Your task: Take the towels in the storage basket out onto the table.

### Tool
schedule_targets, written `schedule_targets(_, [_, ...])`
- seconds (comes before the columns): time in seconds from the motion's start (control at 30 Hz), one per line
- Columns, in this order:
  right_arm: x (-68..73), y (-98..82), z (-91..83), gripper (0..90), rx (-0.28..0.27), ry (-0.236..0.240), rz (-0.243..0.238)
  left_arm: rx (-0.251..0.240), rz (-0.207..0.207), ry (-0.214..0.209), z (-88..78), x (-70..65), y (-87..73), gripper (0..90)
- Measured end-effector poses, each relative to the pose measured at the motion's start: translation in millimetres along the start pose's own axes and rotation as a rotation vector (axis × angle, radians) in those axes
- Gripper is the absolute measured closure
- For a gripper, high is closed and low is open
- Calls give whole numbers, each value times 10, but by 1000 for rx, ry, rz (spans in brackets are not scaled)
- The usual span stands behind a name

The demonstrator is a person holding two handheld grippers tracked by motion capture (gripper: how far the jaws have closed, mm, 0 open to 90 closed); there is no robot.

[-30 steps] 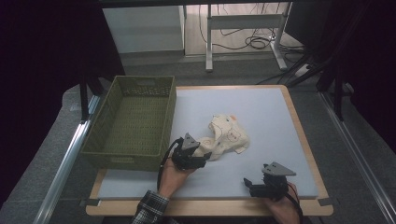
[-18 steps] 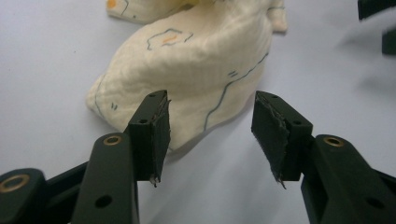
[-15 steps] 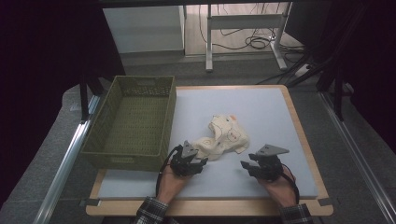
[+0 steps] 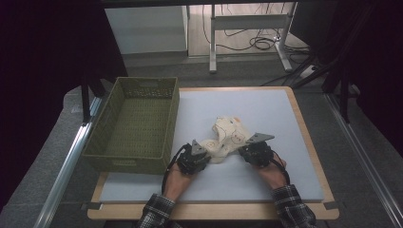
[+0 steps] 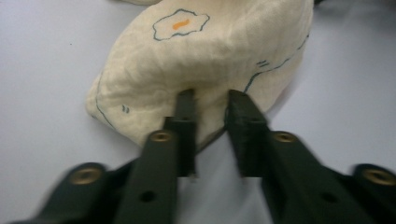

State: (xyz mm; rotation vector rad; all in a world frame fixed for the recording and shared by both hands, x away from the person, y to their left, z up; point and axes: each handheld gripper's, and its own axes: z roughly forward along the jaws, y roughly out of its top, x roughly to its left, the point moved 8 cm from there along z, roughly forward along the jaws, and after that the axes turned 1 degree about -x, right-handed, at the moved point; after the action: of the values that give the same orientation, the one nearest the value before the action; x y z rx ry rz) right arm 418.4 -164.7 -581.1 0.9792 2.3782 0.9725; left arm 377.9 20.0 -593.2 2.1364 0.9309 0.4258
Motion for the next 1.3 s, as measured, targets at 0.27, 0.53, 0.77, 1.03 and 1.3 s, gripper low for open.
schedule_targets(0.27, [-36, 6, -293, 867, -24, 2, 13, -52, -37, 1, -142, 58, 67, 886])
schedule_targets(0.53, [-207, 1, -965, 865, -91, -22, 28, -92, -50, -44, -435, -40, 130, 875])
schedule_targets(0.77, [-165, -349, -1094, 838, -23, -8, 38, -61, -57, -79, -536, -151, -49, 652])
schedule_targets(1.03, [-365, -289, -992, 665, -48, -50, 72, -85, -87, -3, -378, 13, 116, 494])
schedule_targets(1.3, [-595, -198, -459, 439, -24, -78, 125, -62, -103, 82, 70, 153, 285, 422])
